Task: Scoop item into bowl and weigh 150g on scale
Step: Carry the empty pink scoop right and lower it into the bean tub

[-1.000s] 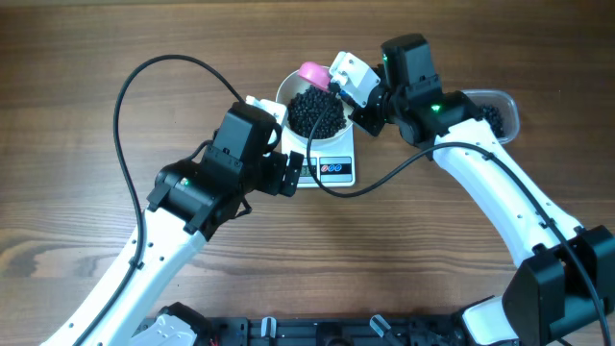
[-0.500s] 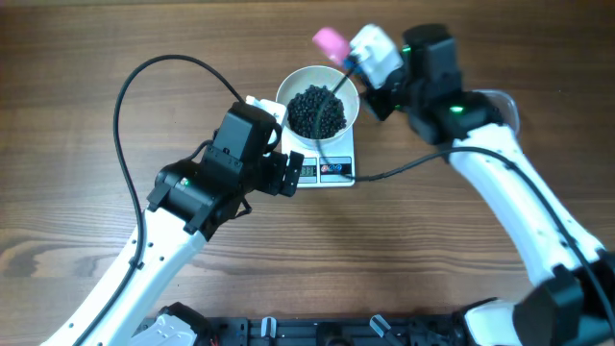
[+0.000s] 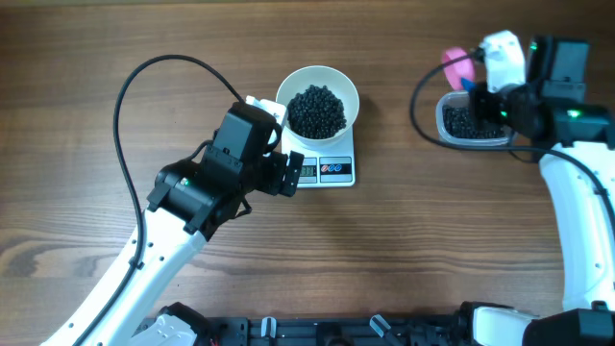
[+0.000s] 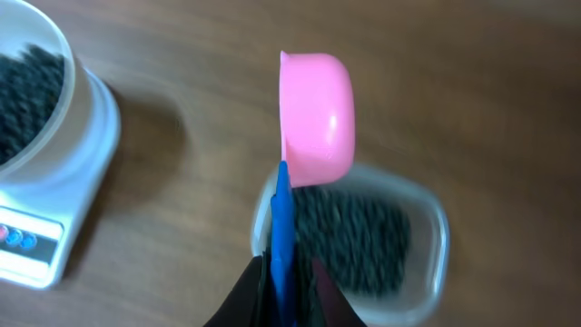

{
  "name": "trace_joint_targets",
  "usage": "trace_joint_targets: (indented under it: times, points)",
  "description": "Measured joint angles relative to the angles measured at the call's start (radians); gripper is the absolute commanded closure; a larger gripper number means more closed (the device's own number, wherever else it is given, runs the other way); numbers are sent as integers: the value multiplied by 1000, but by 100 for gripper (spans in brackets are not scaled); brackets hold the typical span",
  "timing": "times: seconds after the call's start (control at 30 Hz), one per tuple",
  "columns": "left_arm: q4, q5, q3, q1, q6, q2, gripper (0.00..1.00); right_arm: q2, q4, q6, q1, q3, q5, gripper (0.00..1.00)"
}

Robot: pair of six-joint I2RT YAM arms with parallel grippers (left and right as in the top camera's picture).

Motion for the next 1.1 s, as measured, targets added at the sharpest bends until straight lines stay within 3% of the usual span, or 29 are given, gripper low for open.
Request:
trace_joint_targets:
  times: [0.23, 0.63, 1.1]
  points:
    - [0, 2, 0, 0, 0, 0, 0, 0, -116, 3, -69, 0, 30, 96]
    - [0, 2, 0, 0, 0, 0, 0, 4, -118, 3, -85, 0, 116, 96]
    - [0, 2, 0, 0, 0, 0, 0, 154, -118, 3, -85, 0, 127, 96]
